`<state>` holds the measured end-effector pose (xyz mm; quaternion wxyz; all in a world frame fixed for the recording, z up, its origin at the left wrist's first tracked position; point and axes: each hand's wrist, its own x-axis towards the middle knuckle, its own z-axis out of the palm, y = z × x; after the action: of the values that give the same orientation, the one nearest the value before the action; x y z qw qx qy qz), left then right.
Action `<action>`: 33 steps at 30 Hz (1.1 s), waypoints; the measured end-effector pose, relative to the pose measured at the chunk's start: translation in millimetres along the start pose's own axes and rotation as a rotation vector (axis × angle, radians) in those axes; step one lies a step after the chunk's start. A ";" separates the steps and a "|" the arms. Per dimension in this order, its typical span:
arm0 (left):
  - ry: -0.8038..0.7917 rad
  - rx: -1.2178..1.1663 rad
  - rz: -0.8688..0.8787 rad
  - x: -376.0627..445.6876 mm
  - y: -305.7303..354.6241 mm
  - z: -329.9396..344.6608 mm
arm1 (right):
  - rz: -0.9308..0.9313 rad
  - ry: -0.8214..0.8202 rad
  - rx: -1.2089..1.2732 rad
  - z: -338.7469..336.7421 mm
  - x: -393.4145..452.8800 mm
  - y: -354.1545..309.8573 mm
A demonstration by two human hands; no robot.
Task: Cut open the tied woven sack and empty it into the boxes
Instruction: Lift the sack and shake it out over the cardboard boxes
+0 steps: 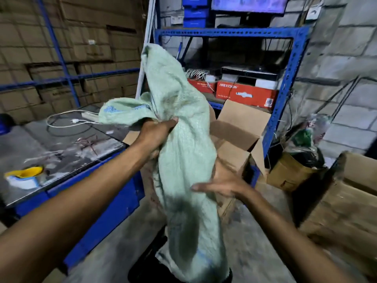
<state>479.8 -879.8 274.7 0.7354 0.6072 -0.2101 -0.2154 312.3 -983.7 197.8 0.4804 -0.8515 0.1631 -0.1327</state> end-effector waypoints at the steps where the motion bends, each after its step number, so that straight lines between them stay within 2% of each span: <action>1: -0.053 -0.115 -0.031 -1.8 8.2 4.5 | 0.005 0.000 0.018 11.5 -0.3 11.3; 4: -0.200 -0.284 -0.087 -8.2 39.7 18.7 | 0.012 0.058 0.304 35.1 8.1 14.3; 6: -0.212 -0.304 -0.027 -5.7 54.5 17.0 | -0.010 0.107 0.426 44.8 17.5 3.2; 8: -0.191 -0.332 0.036 0.1 56.3 -2.8 | -0.011 0.258 0.415 45.5 29.4 -4.3; 10: -0.177 -0.208 0.059 -2.9 41.1 -30.7 | 0.034 0.482 0.337 29.4 43.6 -8.4; 11: -0.172 -0.104 0.012 -8.2 22.5 -41.3 | 0.051 0.555 0.280 21.0 50.9 -8.1; 12: -0.152 -0.016 -0.028 -16.4 1.9 -47.5 | 0.036 0.538 0.226 14.2 55.1 -13.9; 13: -0.191 0.027 -0.065 -26.6 -18.5 -49.6 | 0.010 0.443 0.150 14.1 59.7 -20.3; 15: -0.212 -0.048 -0.140 -39.1 -50.6 -41.3 | -0.072 0.122 -0.032 27.9 61.1 -38.7; 16: -0.154 -0.084 -0.136 -42.8 -58.9 -36.2 | -0.133 -0.030 -0.103 39.4 58.1 -43.4; 17: -0.064 -0.108 -0.130 -37.2 -63.0 -38.6 | -0.198 -0.103 -0.131 48.5 54.3 -45.2; 20: 0.125 -0.307 -0.119 -21.9 -46.9 -55.6 | -0.247 -0.028 0.069 58.7 38.6 -27.0; 23: 0.054 -0.518 -0.180 -13.1 -25.2 -68.7 | -0.208 -0.122 0.254 80.6 21.8 -15.1; 26: 0.002 -0.536 -0.204 -9.9 -13.4 -81.2 | -0.143 0.009 0.341 104.1 40.4 -25.7; 28: 0.058 -0.440 -0.220 -1.7 -9.7 -117.3 | -0.127 0.072 0.198 98.5 57.3 -41.2; 30: 0.099 -0.138 -0.342 -7.3 -5.2 -165.2 | -0.157 0.105 0.048 79.6 75.8 -52.9; 32: -0.036 0.218 -0.524 -27.5 -3.8 -202.6 | -0.196 0.138 -0.115 62.7 94.9 -75.8; 33: -0.102 0.384 -0.534 -38.8 -2.3 -212.9 | -0.218 0.159 -0.198 58.4 103.5 -91.4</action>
<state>569.4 -687.1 233.5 0.5136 0.7567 -0.1170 -0.3871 442.7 -936.0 254.3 0.3623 -0.8941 0.1195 -0.2345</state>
